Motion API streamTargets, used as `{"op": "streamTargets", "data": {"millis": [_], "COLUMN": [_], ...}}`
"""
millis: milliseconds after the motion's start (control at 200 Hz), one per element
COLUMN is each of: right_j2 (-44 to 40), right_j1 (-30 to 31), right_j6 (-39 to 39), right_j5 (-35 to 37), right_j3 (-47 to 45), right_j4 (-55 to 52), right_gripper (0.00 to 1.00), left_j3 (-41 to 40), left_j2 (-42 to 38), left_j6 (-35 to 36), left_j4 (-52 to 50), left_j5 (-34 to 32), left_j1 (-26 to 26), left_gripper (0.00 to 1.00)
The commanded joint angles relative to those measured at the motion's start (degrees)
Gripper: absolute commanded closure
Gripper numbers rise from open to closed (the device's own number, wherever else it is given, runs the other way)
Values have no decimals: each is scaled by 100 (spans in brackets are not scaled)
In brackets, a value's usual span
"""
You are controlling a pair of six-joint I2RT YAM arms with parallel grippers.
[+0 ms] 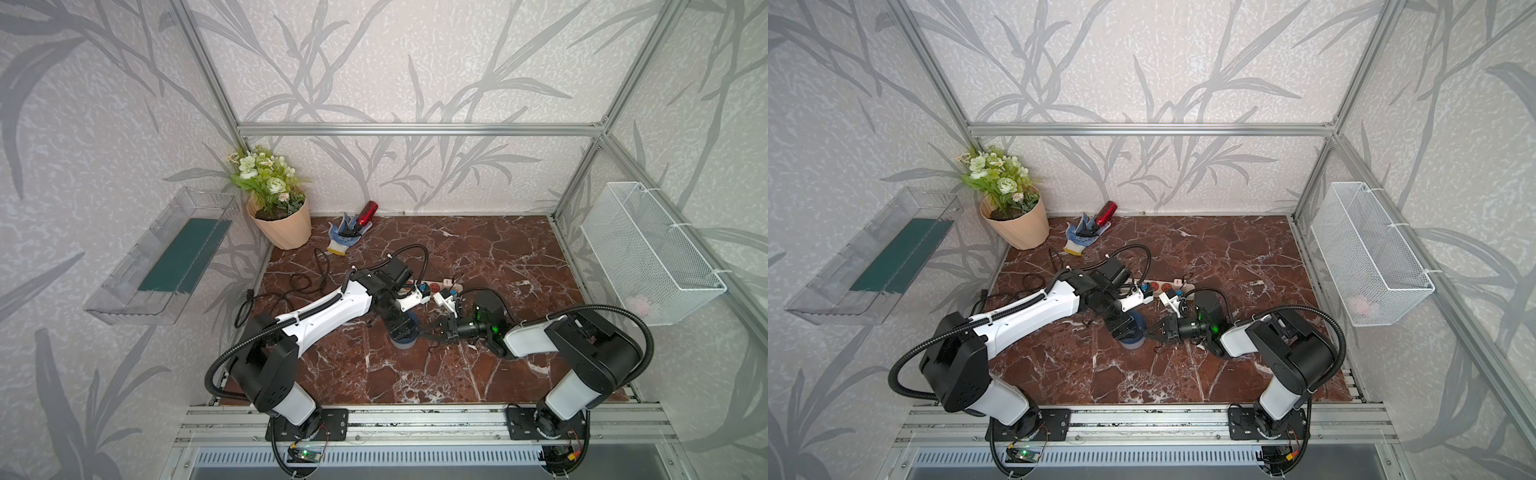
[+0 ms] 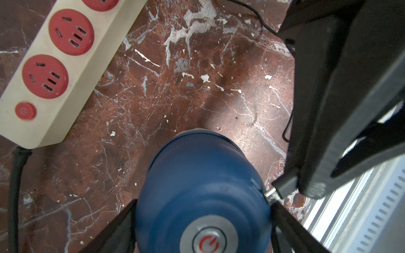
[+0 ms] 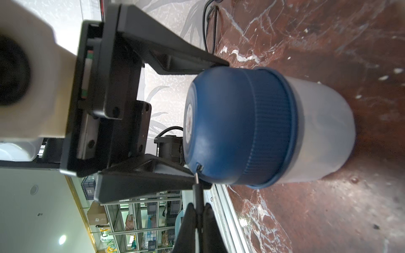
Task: Charge the cordless meat grinders
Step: Insert the charging cable into the plug.
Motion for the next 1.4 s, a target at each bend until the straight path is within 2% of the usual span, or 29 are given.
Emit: {"op": "streamTargets", "data": {"millis": [0, 125, 955, 1395], "right_j2": [-319, -418, 26, -103], "right_j1": [-44, -78, -32, 114], "right_j6": [-453, -589, -19, -62], "right_j5": [171, 157, 48, 83], "right_j3": [181, 236, 220, 239], "right_j4": [-811, -1039, -47, -180], "right_gripper": [100, 100, 100, 100], "left_j3": [-173, -168, -159, -155], "left_j2": [325, 333, 392, 435], "left_j6": [123, 115, 115, 123], "left_j4": [-251, -268, -268, -290], "left_j5": [133, 142, 125, 159], "left_j1": [-51, -51, -47, -34], "left_gripper": [19, 18, 18, 19]}}
